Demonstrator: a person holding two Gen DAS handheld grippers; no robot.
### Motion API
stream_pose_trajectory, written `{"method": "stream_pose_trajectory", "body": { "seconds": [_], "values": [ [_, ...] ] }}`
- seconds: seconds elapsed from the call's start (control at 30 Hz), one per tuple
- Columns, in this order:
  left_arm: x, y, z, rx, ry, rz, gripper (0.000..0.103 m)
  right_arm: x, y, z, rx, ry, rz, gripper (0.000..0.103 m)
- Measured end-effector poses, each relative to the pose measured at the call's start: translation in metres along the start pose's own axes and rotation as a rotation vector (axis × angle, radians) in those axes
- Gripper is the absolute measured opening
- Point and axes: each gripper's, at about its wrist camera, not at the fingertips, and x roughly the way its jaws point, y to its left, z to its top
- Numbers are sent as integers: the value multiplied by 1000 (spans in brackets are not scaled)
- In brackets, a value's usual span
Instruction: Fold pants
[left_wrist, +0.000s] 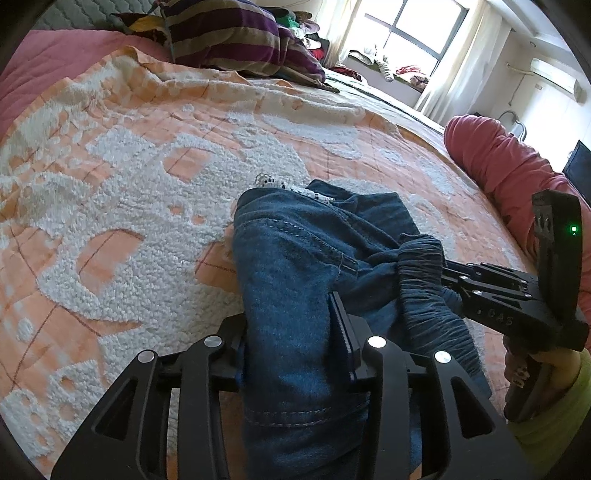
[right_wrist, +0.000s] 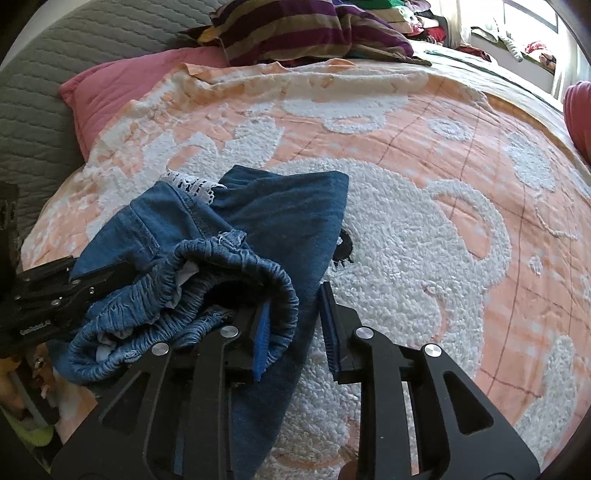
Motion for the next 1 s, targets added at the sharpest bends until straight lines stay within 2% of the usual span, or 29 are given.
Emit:
{"method": "stream_pose_trajectory", "body": {
  "seconds": [0.17, 0.3, 0.6, 0.8, 0.9, 1.0],
  "values": [
    [-1, -1, -1, 3, 0, 2, 37, -4, 1, -1, -4, 1, -6, 21],
    [-3, 0, -3, -4, 0, 3, 40, -9, 1, -3, 3, -3, -17, 28],
    [-12, 1, -6, -6, -6, 13, 46, -24, 0, -7, 12, -28, -19, 48],
    [-20, 1, -9, -8, -10, 18, 47, -34, -2, -10, 33, -46, -18, 63],
    [-24, 1, -10, -10, -13, 24, 55, -41, -1, -12, 34, -57, -22, 68],
    [-32, 2, -13, -15, -18, 23, 56, -49, 0, -15, 39, -71, -25, 73]
  ]
}}
